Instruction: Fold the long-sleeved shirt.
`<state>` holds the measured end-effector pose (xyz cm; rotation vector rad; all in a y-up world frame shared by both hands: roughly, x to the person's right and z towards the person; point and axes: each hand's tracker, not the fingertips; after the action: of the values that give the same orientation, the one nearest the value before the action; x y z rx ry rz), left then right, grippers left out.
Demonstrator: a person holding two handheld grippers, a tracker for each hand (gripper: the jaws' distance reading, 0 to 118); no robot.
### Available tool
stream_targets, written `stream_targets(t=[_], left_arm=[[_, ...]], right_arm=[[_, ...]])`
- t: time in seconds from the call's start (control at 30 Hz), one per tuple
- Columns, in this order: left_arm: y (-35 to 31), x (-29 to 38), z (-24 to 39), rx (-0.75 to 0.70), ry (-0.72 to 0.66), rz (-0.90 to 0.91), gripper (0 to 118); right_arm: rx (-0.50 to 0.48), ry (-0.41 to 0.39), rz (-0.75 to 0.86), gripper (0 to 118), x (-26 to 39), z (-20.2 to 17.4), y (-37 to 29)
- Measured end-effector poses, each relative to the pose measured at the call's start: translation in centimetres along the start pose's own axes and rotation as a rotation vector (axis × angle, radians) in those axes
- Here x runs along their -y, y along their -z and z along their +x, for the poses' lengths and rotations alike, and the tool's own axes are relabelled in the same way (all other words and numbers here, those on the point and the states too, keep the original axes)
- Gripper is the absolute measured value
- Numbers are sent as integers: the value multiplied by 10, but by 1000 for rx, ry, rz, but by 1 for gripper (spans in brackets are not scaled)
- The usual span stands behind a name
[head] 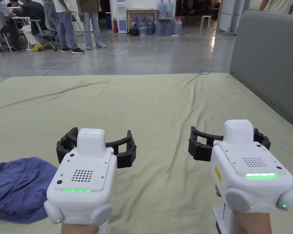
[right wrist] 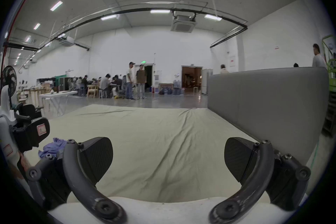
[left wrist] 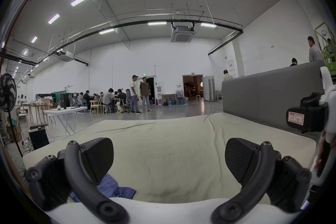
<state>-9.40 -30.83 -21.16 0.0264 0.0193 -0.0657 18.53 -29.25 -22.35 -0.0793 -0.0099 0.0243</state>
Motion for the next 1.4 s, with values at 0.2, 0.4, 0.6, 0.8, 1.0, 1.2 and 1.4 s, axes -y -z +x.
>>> stream_targets(t=[0.2,0.4,0.6,0.8,1.0,1.2,1.4], left_arm=[[-2,3,4,3,12,10,117],[0,6,3,24,12,-15,117],[-3,5,3,28,12,-15,117],[0,8,2,27,16,-14,117],[0,6,5,31,35,-18,117],[0,6,5,30,21,-23,117],[0,4,4,30,9,-24,117]], right_arm=[[-27,71,-21,118,-4,5,0],[-6,45,31,118,-3,5,-6],[-34,34,27,118,-6,3,-8],[-21,48,-3,118,-6,3,-7],[-1,11,15,118,-5,1,-7],[-7,4,11,118,-6,-1,-6],[-3,2,8,118,-5,-2,-5]])
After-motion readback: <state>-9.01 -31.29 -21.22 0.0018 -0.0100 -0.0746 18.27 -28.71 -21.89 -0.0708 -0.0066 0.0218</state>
